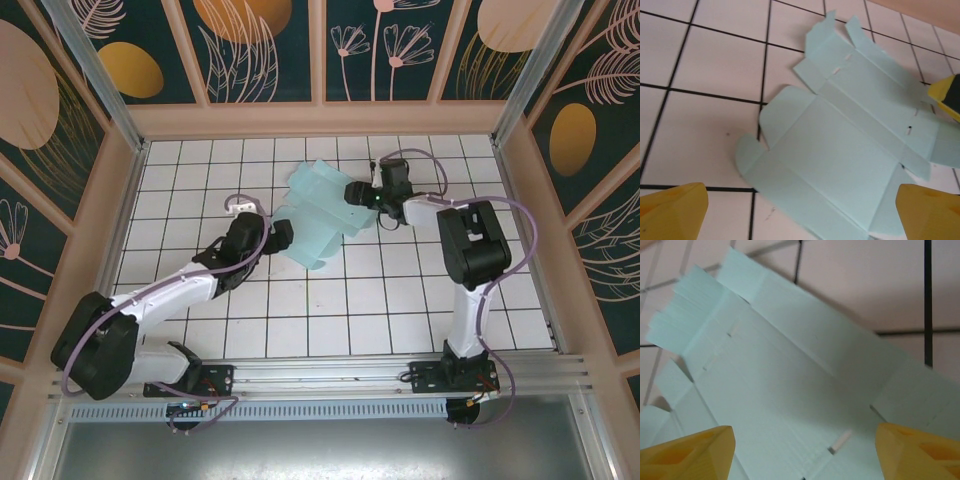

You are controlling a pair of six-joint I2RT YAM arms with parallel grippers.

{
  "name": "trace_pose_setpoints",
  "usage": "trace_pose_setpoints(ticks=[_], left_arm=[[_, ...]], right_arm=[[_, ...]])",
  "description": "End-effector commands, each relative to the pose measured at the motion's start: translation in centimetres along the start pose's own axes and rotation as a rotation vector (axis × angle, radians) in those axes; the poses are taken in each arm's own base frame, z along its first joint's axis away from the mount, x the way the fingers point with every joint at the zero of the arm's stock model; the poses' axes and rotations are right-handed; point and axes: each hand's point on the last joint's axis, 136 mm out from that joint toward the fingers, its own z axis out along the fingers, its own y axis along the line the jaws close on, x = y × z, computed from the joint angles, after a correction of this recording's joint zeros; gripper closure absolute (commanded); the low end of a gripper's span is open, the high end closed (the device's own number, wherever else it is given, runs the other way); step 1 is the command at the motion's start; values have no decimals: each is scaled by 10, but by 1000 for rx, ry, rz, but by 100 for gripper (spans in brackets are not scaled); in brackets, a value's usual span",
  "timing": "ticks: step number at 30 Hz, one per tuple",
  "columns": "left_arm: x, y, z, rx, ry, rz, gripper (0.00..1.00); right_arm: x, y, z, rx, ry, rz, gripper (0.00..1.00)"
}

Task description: Fold the paper box

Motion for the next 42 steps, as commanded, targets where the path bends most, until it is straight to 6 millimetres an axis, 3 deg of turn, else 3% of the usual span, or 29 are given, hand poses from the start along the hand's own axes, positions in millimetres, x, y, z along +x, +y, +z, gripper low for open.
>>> trace_pose_setpoints(ticks=[1,5,11,14,16,19,24,26,30,32,34,42], left_arm=[[-15,7,-9,-33,-68,-25,3],[-18,4,-9,-19,-82,-23,3],[-19,-15,9,19,-44,1,2],[-15,-28,19,63,-13,3,2],[-11,-38,26,103,16,0,2],[0,-57,35,182,77,-11,13],[26,-89,55,284,203,-21,34],[35,-105,62,325,241,-16,50],[52,-126,84,292,285,82,82],[59,-133,93,295,309,103,92],[68,-130,102,280,330,102,99],[115,-86,120,153,431,120,100]], right_arm=[[19,-4,0,5,35,81,26],[47,-5,-19,-5,52,100,26],[98,1,-63,-6,41,196,25],[125,16,-85,-64,40,262,23],[131,39,-100,-147,23,252,21],[121,50,-119,-153,-24,195,20],[86,33,-140,-59,-120,84,11],[73,21,-145,-45,-154,98,1],[49,-1,-149,-47,-187,129,1],[42,-10,-145,-32,-177,131,1],[37,-21,-137,-9,-143,144,1],[36,-20,-112,-90,-65,120,3]])
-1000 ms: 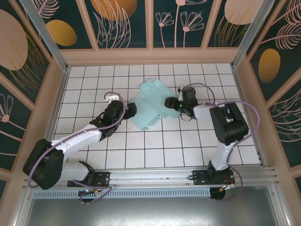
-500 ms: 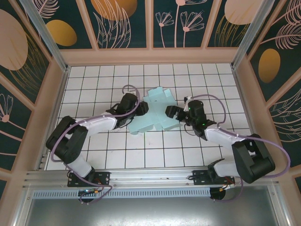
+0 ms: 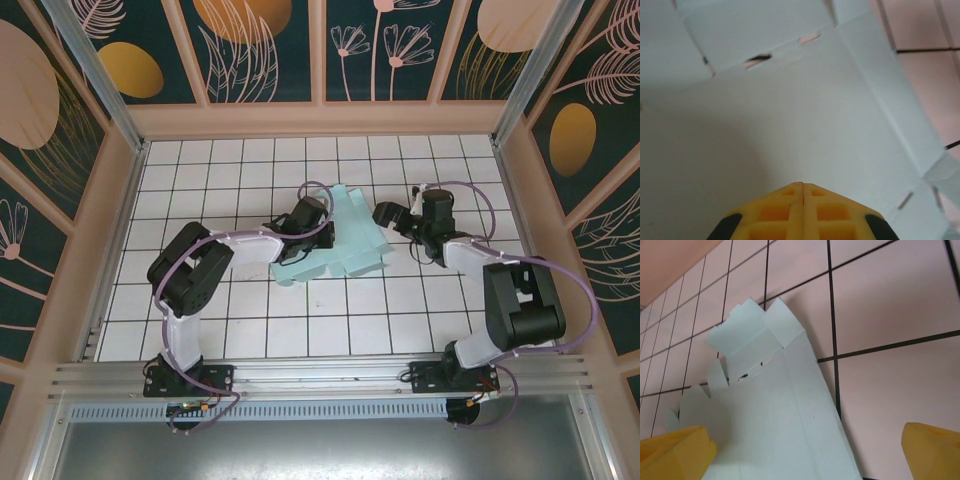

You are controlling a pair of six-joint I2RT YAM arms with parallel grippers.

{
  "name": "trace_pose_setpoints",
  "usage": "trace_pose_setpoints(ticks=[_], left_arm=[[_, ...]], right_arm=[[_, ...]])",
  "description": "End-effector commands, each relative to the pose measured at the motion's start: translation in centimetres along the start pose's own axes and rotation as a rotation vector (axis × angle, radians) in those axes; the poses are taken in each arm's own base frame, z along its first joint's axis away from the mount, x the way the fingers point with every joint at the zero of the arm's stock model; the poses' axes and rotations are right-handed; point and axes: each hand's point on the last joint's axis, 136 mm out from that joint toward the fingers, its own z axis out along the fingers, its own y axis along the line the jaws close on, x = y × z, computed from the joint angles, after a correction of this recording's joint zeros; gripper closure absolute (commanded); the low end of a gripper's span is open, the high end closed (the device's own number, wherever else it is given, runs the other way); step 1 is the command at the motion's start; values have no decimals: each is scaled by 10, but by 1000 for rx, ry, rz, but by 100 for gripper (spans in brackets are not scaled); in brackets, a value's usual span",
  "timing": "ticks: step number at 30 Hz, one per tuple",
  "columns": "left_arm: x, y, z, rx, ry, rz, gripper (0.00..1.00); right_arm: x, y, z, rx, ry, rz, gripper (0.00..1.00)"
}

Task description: Fold the paper box

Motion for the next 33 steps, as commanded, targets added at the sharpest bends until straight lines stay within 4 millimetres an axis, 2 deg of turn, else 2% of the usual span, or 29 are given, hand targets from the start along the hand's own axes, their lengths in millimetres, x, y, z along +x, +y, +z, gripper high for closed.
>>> trace_pose_setpoints(ticks=[1,5,8,12,13,19,24,30,31,33], left_arm=[[28,27,9,-64,76,-8,100],[47,32,14,-34,118,-28,100],[53,35,14,-25,123,-31,100],[53,34,13,-4,115,-33,100],[59,38,13,-8,125,-35,100],[63,36,11,18,133,-38,100],[59,29,8,50,123,-44,99],[55,25,5,66,110,-46,98],[53,23,3,68,102,-44,98],[45,17,-6,92,72,-41,97]], right_arm=[[1,12,9,-80,50,-42,5],[7,16,22,-128,122,-71,8],[5,12,31,-159,161,-69,11],[2,8,45,-205,202,-51,21],[2,8,49,-221,214,-49,23],[9,4,69,-262,282,-31,38],[21,7,75,-323,344,-24,58],[15,6,69,-296,304,-53,96],[13,4,68,-272,294,-65,100],[9,-2,66,-216,270,-86,100]])
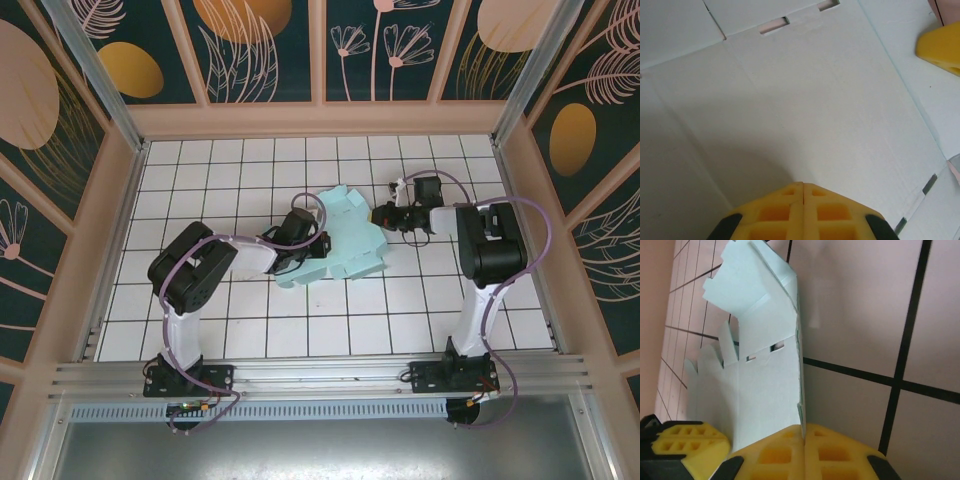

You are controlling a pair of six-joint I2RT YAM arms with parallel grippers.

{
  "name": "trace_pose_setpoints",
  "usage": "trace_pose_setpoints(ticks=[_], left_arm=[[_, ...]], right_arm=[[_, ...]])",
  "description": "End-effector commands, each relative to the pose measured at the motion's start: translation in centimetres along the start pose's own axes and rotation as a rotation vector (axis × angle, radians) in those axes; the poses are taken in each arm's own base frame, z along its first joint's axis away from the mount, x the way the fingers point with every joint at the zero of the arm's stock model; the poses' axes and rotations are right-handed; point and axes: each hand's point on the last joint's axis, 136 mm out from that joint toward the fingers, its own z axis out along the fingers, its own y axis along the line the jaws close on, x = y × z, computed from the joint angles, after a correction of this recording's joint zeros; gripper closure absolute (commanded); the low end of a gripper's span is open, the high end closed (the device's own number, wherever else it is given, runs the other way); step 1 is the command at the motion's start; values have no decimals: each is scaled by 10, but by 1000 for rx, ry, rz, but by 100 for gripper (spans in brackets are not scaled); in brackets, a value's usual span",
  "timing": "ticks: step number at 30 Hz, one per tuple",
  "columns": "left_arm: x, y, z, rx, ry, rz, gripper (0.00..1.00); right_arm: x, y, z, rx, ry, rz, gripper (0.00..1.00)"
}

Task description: Fold the paper box

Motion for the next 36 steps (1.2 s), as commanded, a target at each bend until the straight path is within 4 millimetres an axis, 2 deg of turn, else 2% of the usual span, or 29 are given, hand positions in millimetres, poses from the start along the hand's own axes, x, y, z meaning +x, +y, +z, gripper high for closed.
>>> trace_pose_setpoints(ticks=[1,4,8,11,15,18,26,28,32,36], left_arm=[[14,1,-17,-3,37,-20,95],[-12,-13,-43,14,-64,-7,72],[-42,-12,-79,-43,-204,-13,42],[-49,-3,-89,-62,-232,-50,28],[-45,11,-90,-77,-227,-88,6],[-43,14,-89,-79,-222,-99,1],[-42,14,-87,-77,-221,-89,1],[-42,15,-87,-86,-220,-82,1],[-42,16,-88,-92,-217,-77,1],[-42,17,-89,-92,-218,-77,1]], right_arm=[[-11,-2,-16,96,-59,-57,100],[-13,-1,-26,148,-86,-88,100],[-13,-10,-34,329,-72,-149,100],[-12,-17,-35,521,-41,-224,100],[-14,-27,-41,741,-38,-276,100],[-16,-28,-42,866,-56,-295,100],[-13,-33,-46,1290,-76,-424,100],[-9,-29,-40,1359,-58,-478,100],[-8,-25,-30,1319,-62,-470,100],[-8,-13,-16,1088,-75,-395,100]])
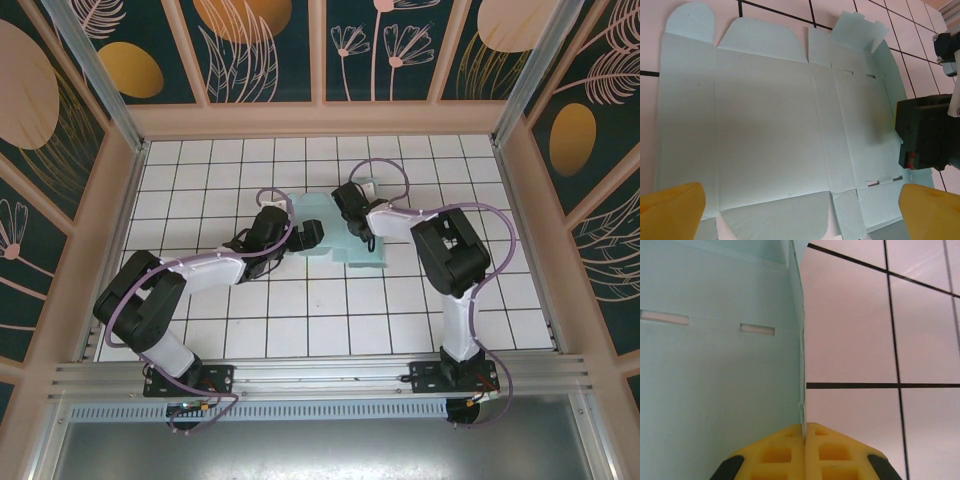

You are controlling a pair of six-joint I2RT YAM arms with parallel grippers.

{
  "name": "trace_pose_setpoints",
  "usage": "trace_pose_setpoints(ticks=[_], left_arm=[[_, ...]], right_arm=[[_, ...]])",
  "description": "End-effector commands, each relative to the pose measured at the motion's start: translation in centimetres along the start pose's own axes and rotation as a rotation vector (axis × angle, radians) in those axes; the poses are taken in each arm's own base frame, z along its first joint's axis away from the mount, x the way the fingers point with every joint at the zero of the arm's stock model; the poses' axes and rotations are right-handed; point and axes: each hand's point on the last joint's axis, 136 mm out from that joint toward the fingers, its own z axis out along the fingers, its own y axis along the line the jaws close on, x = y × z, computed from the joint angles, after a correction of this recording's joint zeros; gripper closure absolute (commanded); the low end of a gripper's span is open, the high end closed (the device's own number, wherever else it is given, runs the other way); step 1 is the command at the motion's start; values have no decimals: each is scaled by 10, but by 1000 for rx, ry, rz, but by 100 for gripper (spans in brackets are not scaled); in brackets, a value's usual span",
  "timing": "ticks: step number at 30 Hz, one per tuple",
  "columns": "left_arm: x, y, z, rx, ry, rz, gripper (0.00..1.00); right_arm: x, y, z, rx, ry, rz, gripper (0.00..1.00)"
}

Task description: Fold the paper box

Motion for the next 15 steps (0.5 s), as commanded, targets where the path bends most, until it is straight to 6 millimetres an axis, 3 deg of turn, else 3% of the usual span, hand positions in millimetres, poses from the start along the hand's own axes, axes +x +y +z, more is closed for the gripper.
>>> trace_pose_setpoints(ticks=[1,6,15], left_arm=[[2,4,0,-15,4,15,1],[5,3,3,-4,16,13,1],[4,3,4,-2,15,10,1]], right_arm=[[-2,7,-11,-174,2,76,100],[-5,2,-12,-270,-3,102,100],[2,-31,-3,159,35,-39,100]])
